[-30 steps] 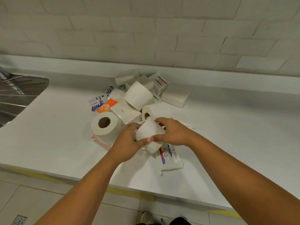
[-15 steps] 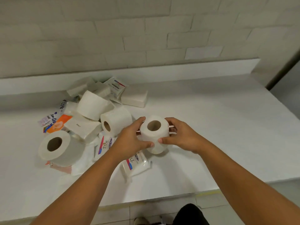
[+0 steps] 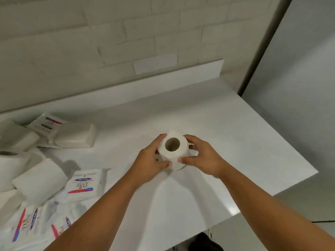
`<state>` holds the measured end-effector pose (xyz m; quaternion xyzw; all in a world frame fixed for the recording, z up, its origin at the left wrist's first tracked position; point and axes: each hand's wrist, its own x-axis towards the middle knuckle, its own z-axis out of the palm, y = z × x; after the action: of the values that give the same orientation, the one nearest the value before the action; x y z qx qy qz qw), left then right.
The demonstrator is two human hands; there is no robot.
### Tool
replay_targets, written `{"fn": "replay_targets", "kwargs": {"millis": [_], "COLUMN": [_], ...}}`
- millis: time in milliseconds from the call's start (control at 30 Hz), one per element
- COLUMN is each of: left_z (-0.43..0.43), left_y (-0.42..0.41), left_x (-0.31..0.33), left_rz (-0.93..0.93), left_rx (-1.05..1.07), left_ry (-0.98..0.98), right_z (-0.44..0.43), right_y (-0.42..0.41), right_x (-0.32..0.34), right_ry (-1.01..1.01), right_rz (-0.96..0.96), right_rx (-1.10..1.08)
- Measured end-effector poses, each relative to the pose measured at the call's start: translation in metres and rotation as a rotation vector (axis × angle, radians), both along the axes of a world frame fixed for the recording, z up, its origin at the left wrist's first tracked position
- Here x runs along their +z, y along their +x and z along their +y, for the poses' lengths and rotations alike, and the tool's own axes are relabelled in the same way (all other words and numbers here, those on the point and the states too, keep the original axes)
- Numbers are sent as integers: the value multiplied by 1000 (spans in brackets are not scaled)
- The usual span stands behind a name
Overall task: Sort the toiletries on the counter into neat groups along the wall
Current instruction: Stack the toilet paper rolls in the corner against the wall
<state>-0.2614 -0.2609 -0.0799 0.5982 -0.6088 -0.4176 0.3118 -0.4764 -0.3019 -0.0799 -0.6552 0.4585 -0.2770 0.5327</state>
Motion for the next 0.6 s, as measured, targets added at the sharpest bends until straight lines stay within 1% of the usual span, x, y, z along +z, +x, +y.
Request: {"fn": "replay_targets", "kwargs": {"millis": [200,400,600], "left_z": [-77,-164,-246], "left_y": [-64,-115,-149], "left_x": [-7,-11,-14], "left_rz": [48,143,208], "left_rx": [47,53,-8], "left_ry": [-13,-34,-31], "right_z": [-74,-159,-236], "right_y": [-61,-105,-134], "right_x": [-15,-27,-40], "right_ry": [29,19,1], "right_rz": [-135,-167,-208], "right_rx": [-54,-99,-143]}}
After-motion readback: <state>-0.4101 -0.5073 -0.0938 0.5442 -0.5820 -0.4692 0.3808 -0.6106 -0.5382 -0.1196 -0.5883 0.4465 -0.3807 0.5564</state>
